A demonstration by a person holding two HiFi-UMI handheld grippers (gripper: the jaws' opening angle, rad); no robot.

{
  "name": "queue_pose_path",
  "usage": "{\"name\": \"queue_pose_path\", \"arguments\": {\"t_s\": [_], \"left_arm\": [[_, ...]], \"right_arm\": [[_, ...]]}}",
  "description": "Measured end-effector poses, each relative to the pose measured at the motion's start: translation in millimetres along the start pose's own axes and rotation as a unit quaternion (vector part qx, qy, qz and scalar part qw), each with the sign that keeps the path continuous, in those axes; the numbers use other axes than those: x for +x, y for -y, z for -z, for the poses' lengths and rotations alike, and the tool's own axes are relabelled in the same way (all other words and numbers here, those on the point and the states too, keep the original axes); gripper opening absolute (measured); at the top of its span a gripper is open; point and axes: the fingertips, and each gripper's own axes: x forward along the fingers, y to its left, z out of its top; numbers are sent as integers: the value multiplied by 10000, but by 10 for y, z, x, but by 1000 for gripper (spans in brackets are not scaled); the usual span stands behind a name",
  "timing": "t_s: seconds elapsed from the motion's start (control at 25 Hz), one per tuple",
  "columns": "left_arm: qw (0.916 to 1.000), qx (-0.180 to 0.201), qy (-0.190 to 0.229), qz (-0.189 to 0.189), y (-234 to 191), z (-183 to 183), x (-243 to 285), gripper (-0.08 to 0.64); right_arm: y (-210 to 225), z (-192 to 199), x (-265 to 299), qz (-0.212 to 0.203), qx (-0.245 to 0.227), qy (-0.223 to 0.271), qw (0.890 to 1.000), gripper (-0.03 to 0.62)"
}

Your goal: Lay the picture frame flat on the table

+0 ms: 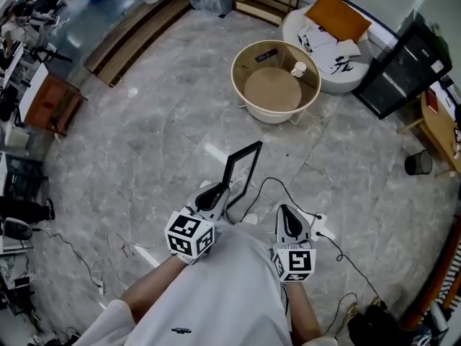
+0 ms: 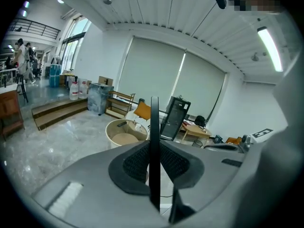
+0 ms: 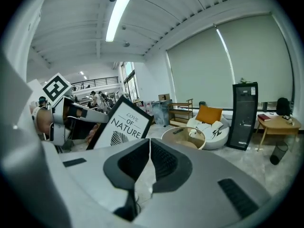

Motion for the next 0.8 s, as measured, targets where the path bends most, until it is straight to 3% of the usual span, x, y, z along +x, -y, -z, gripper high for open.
{"name": "queue_pose_path", "arguments": {"t_s": [0.44,0.8], "left_arm": [[9999,-54,11,115,-81,-169,444,57],[9993,-303,-10,238,-699,-697,1383,57]], "right_arm": [[617,6,167,504,348,36,9981,5],[918,-458,1183,594,331,-129,9976,5]]}}
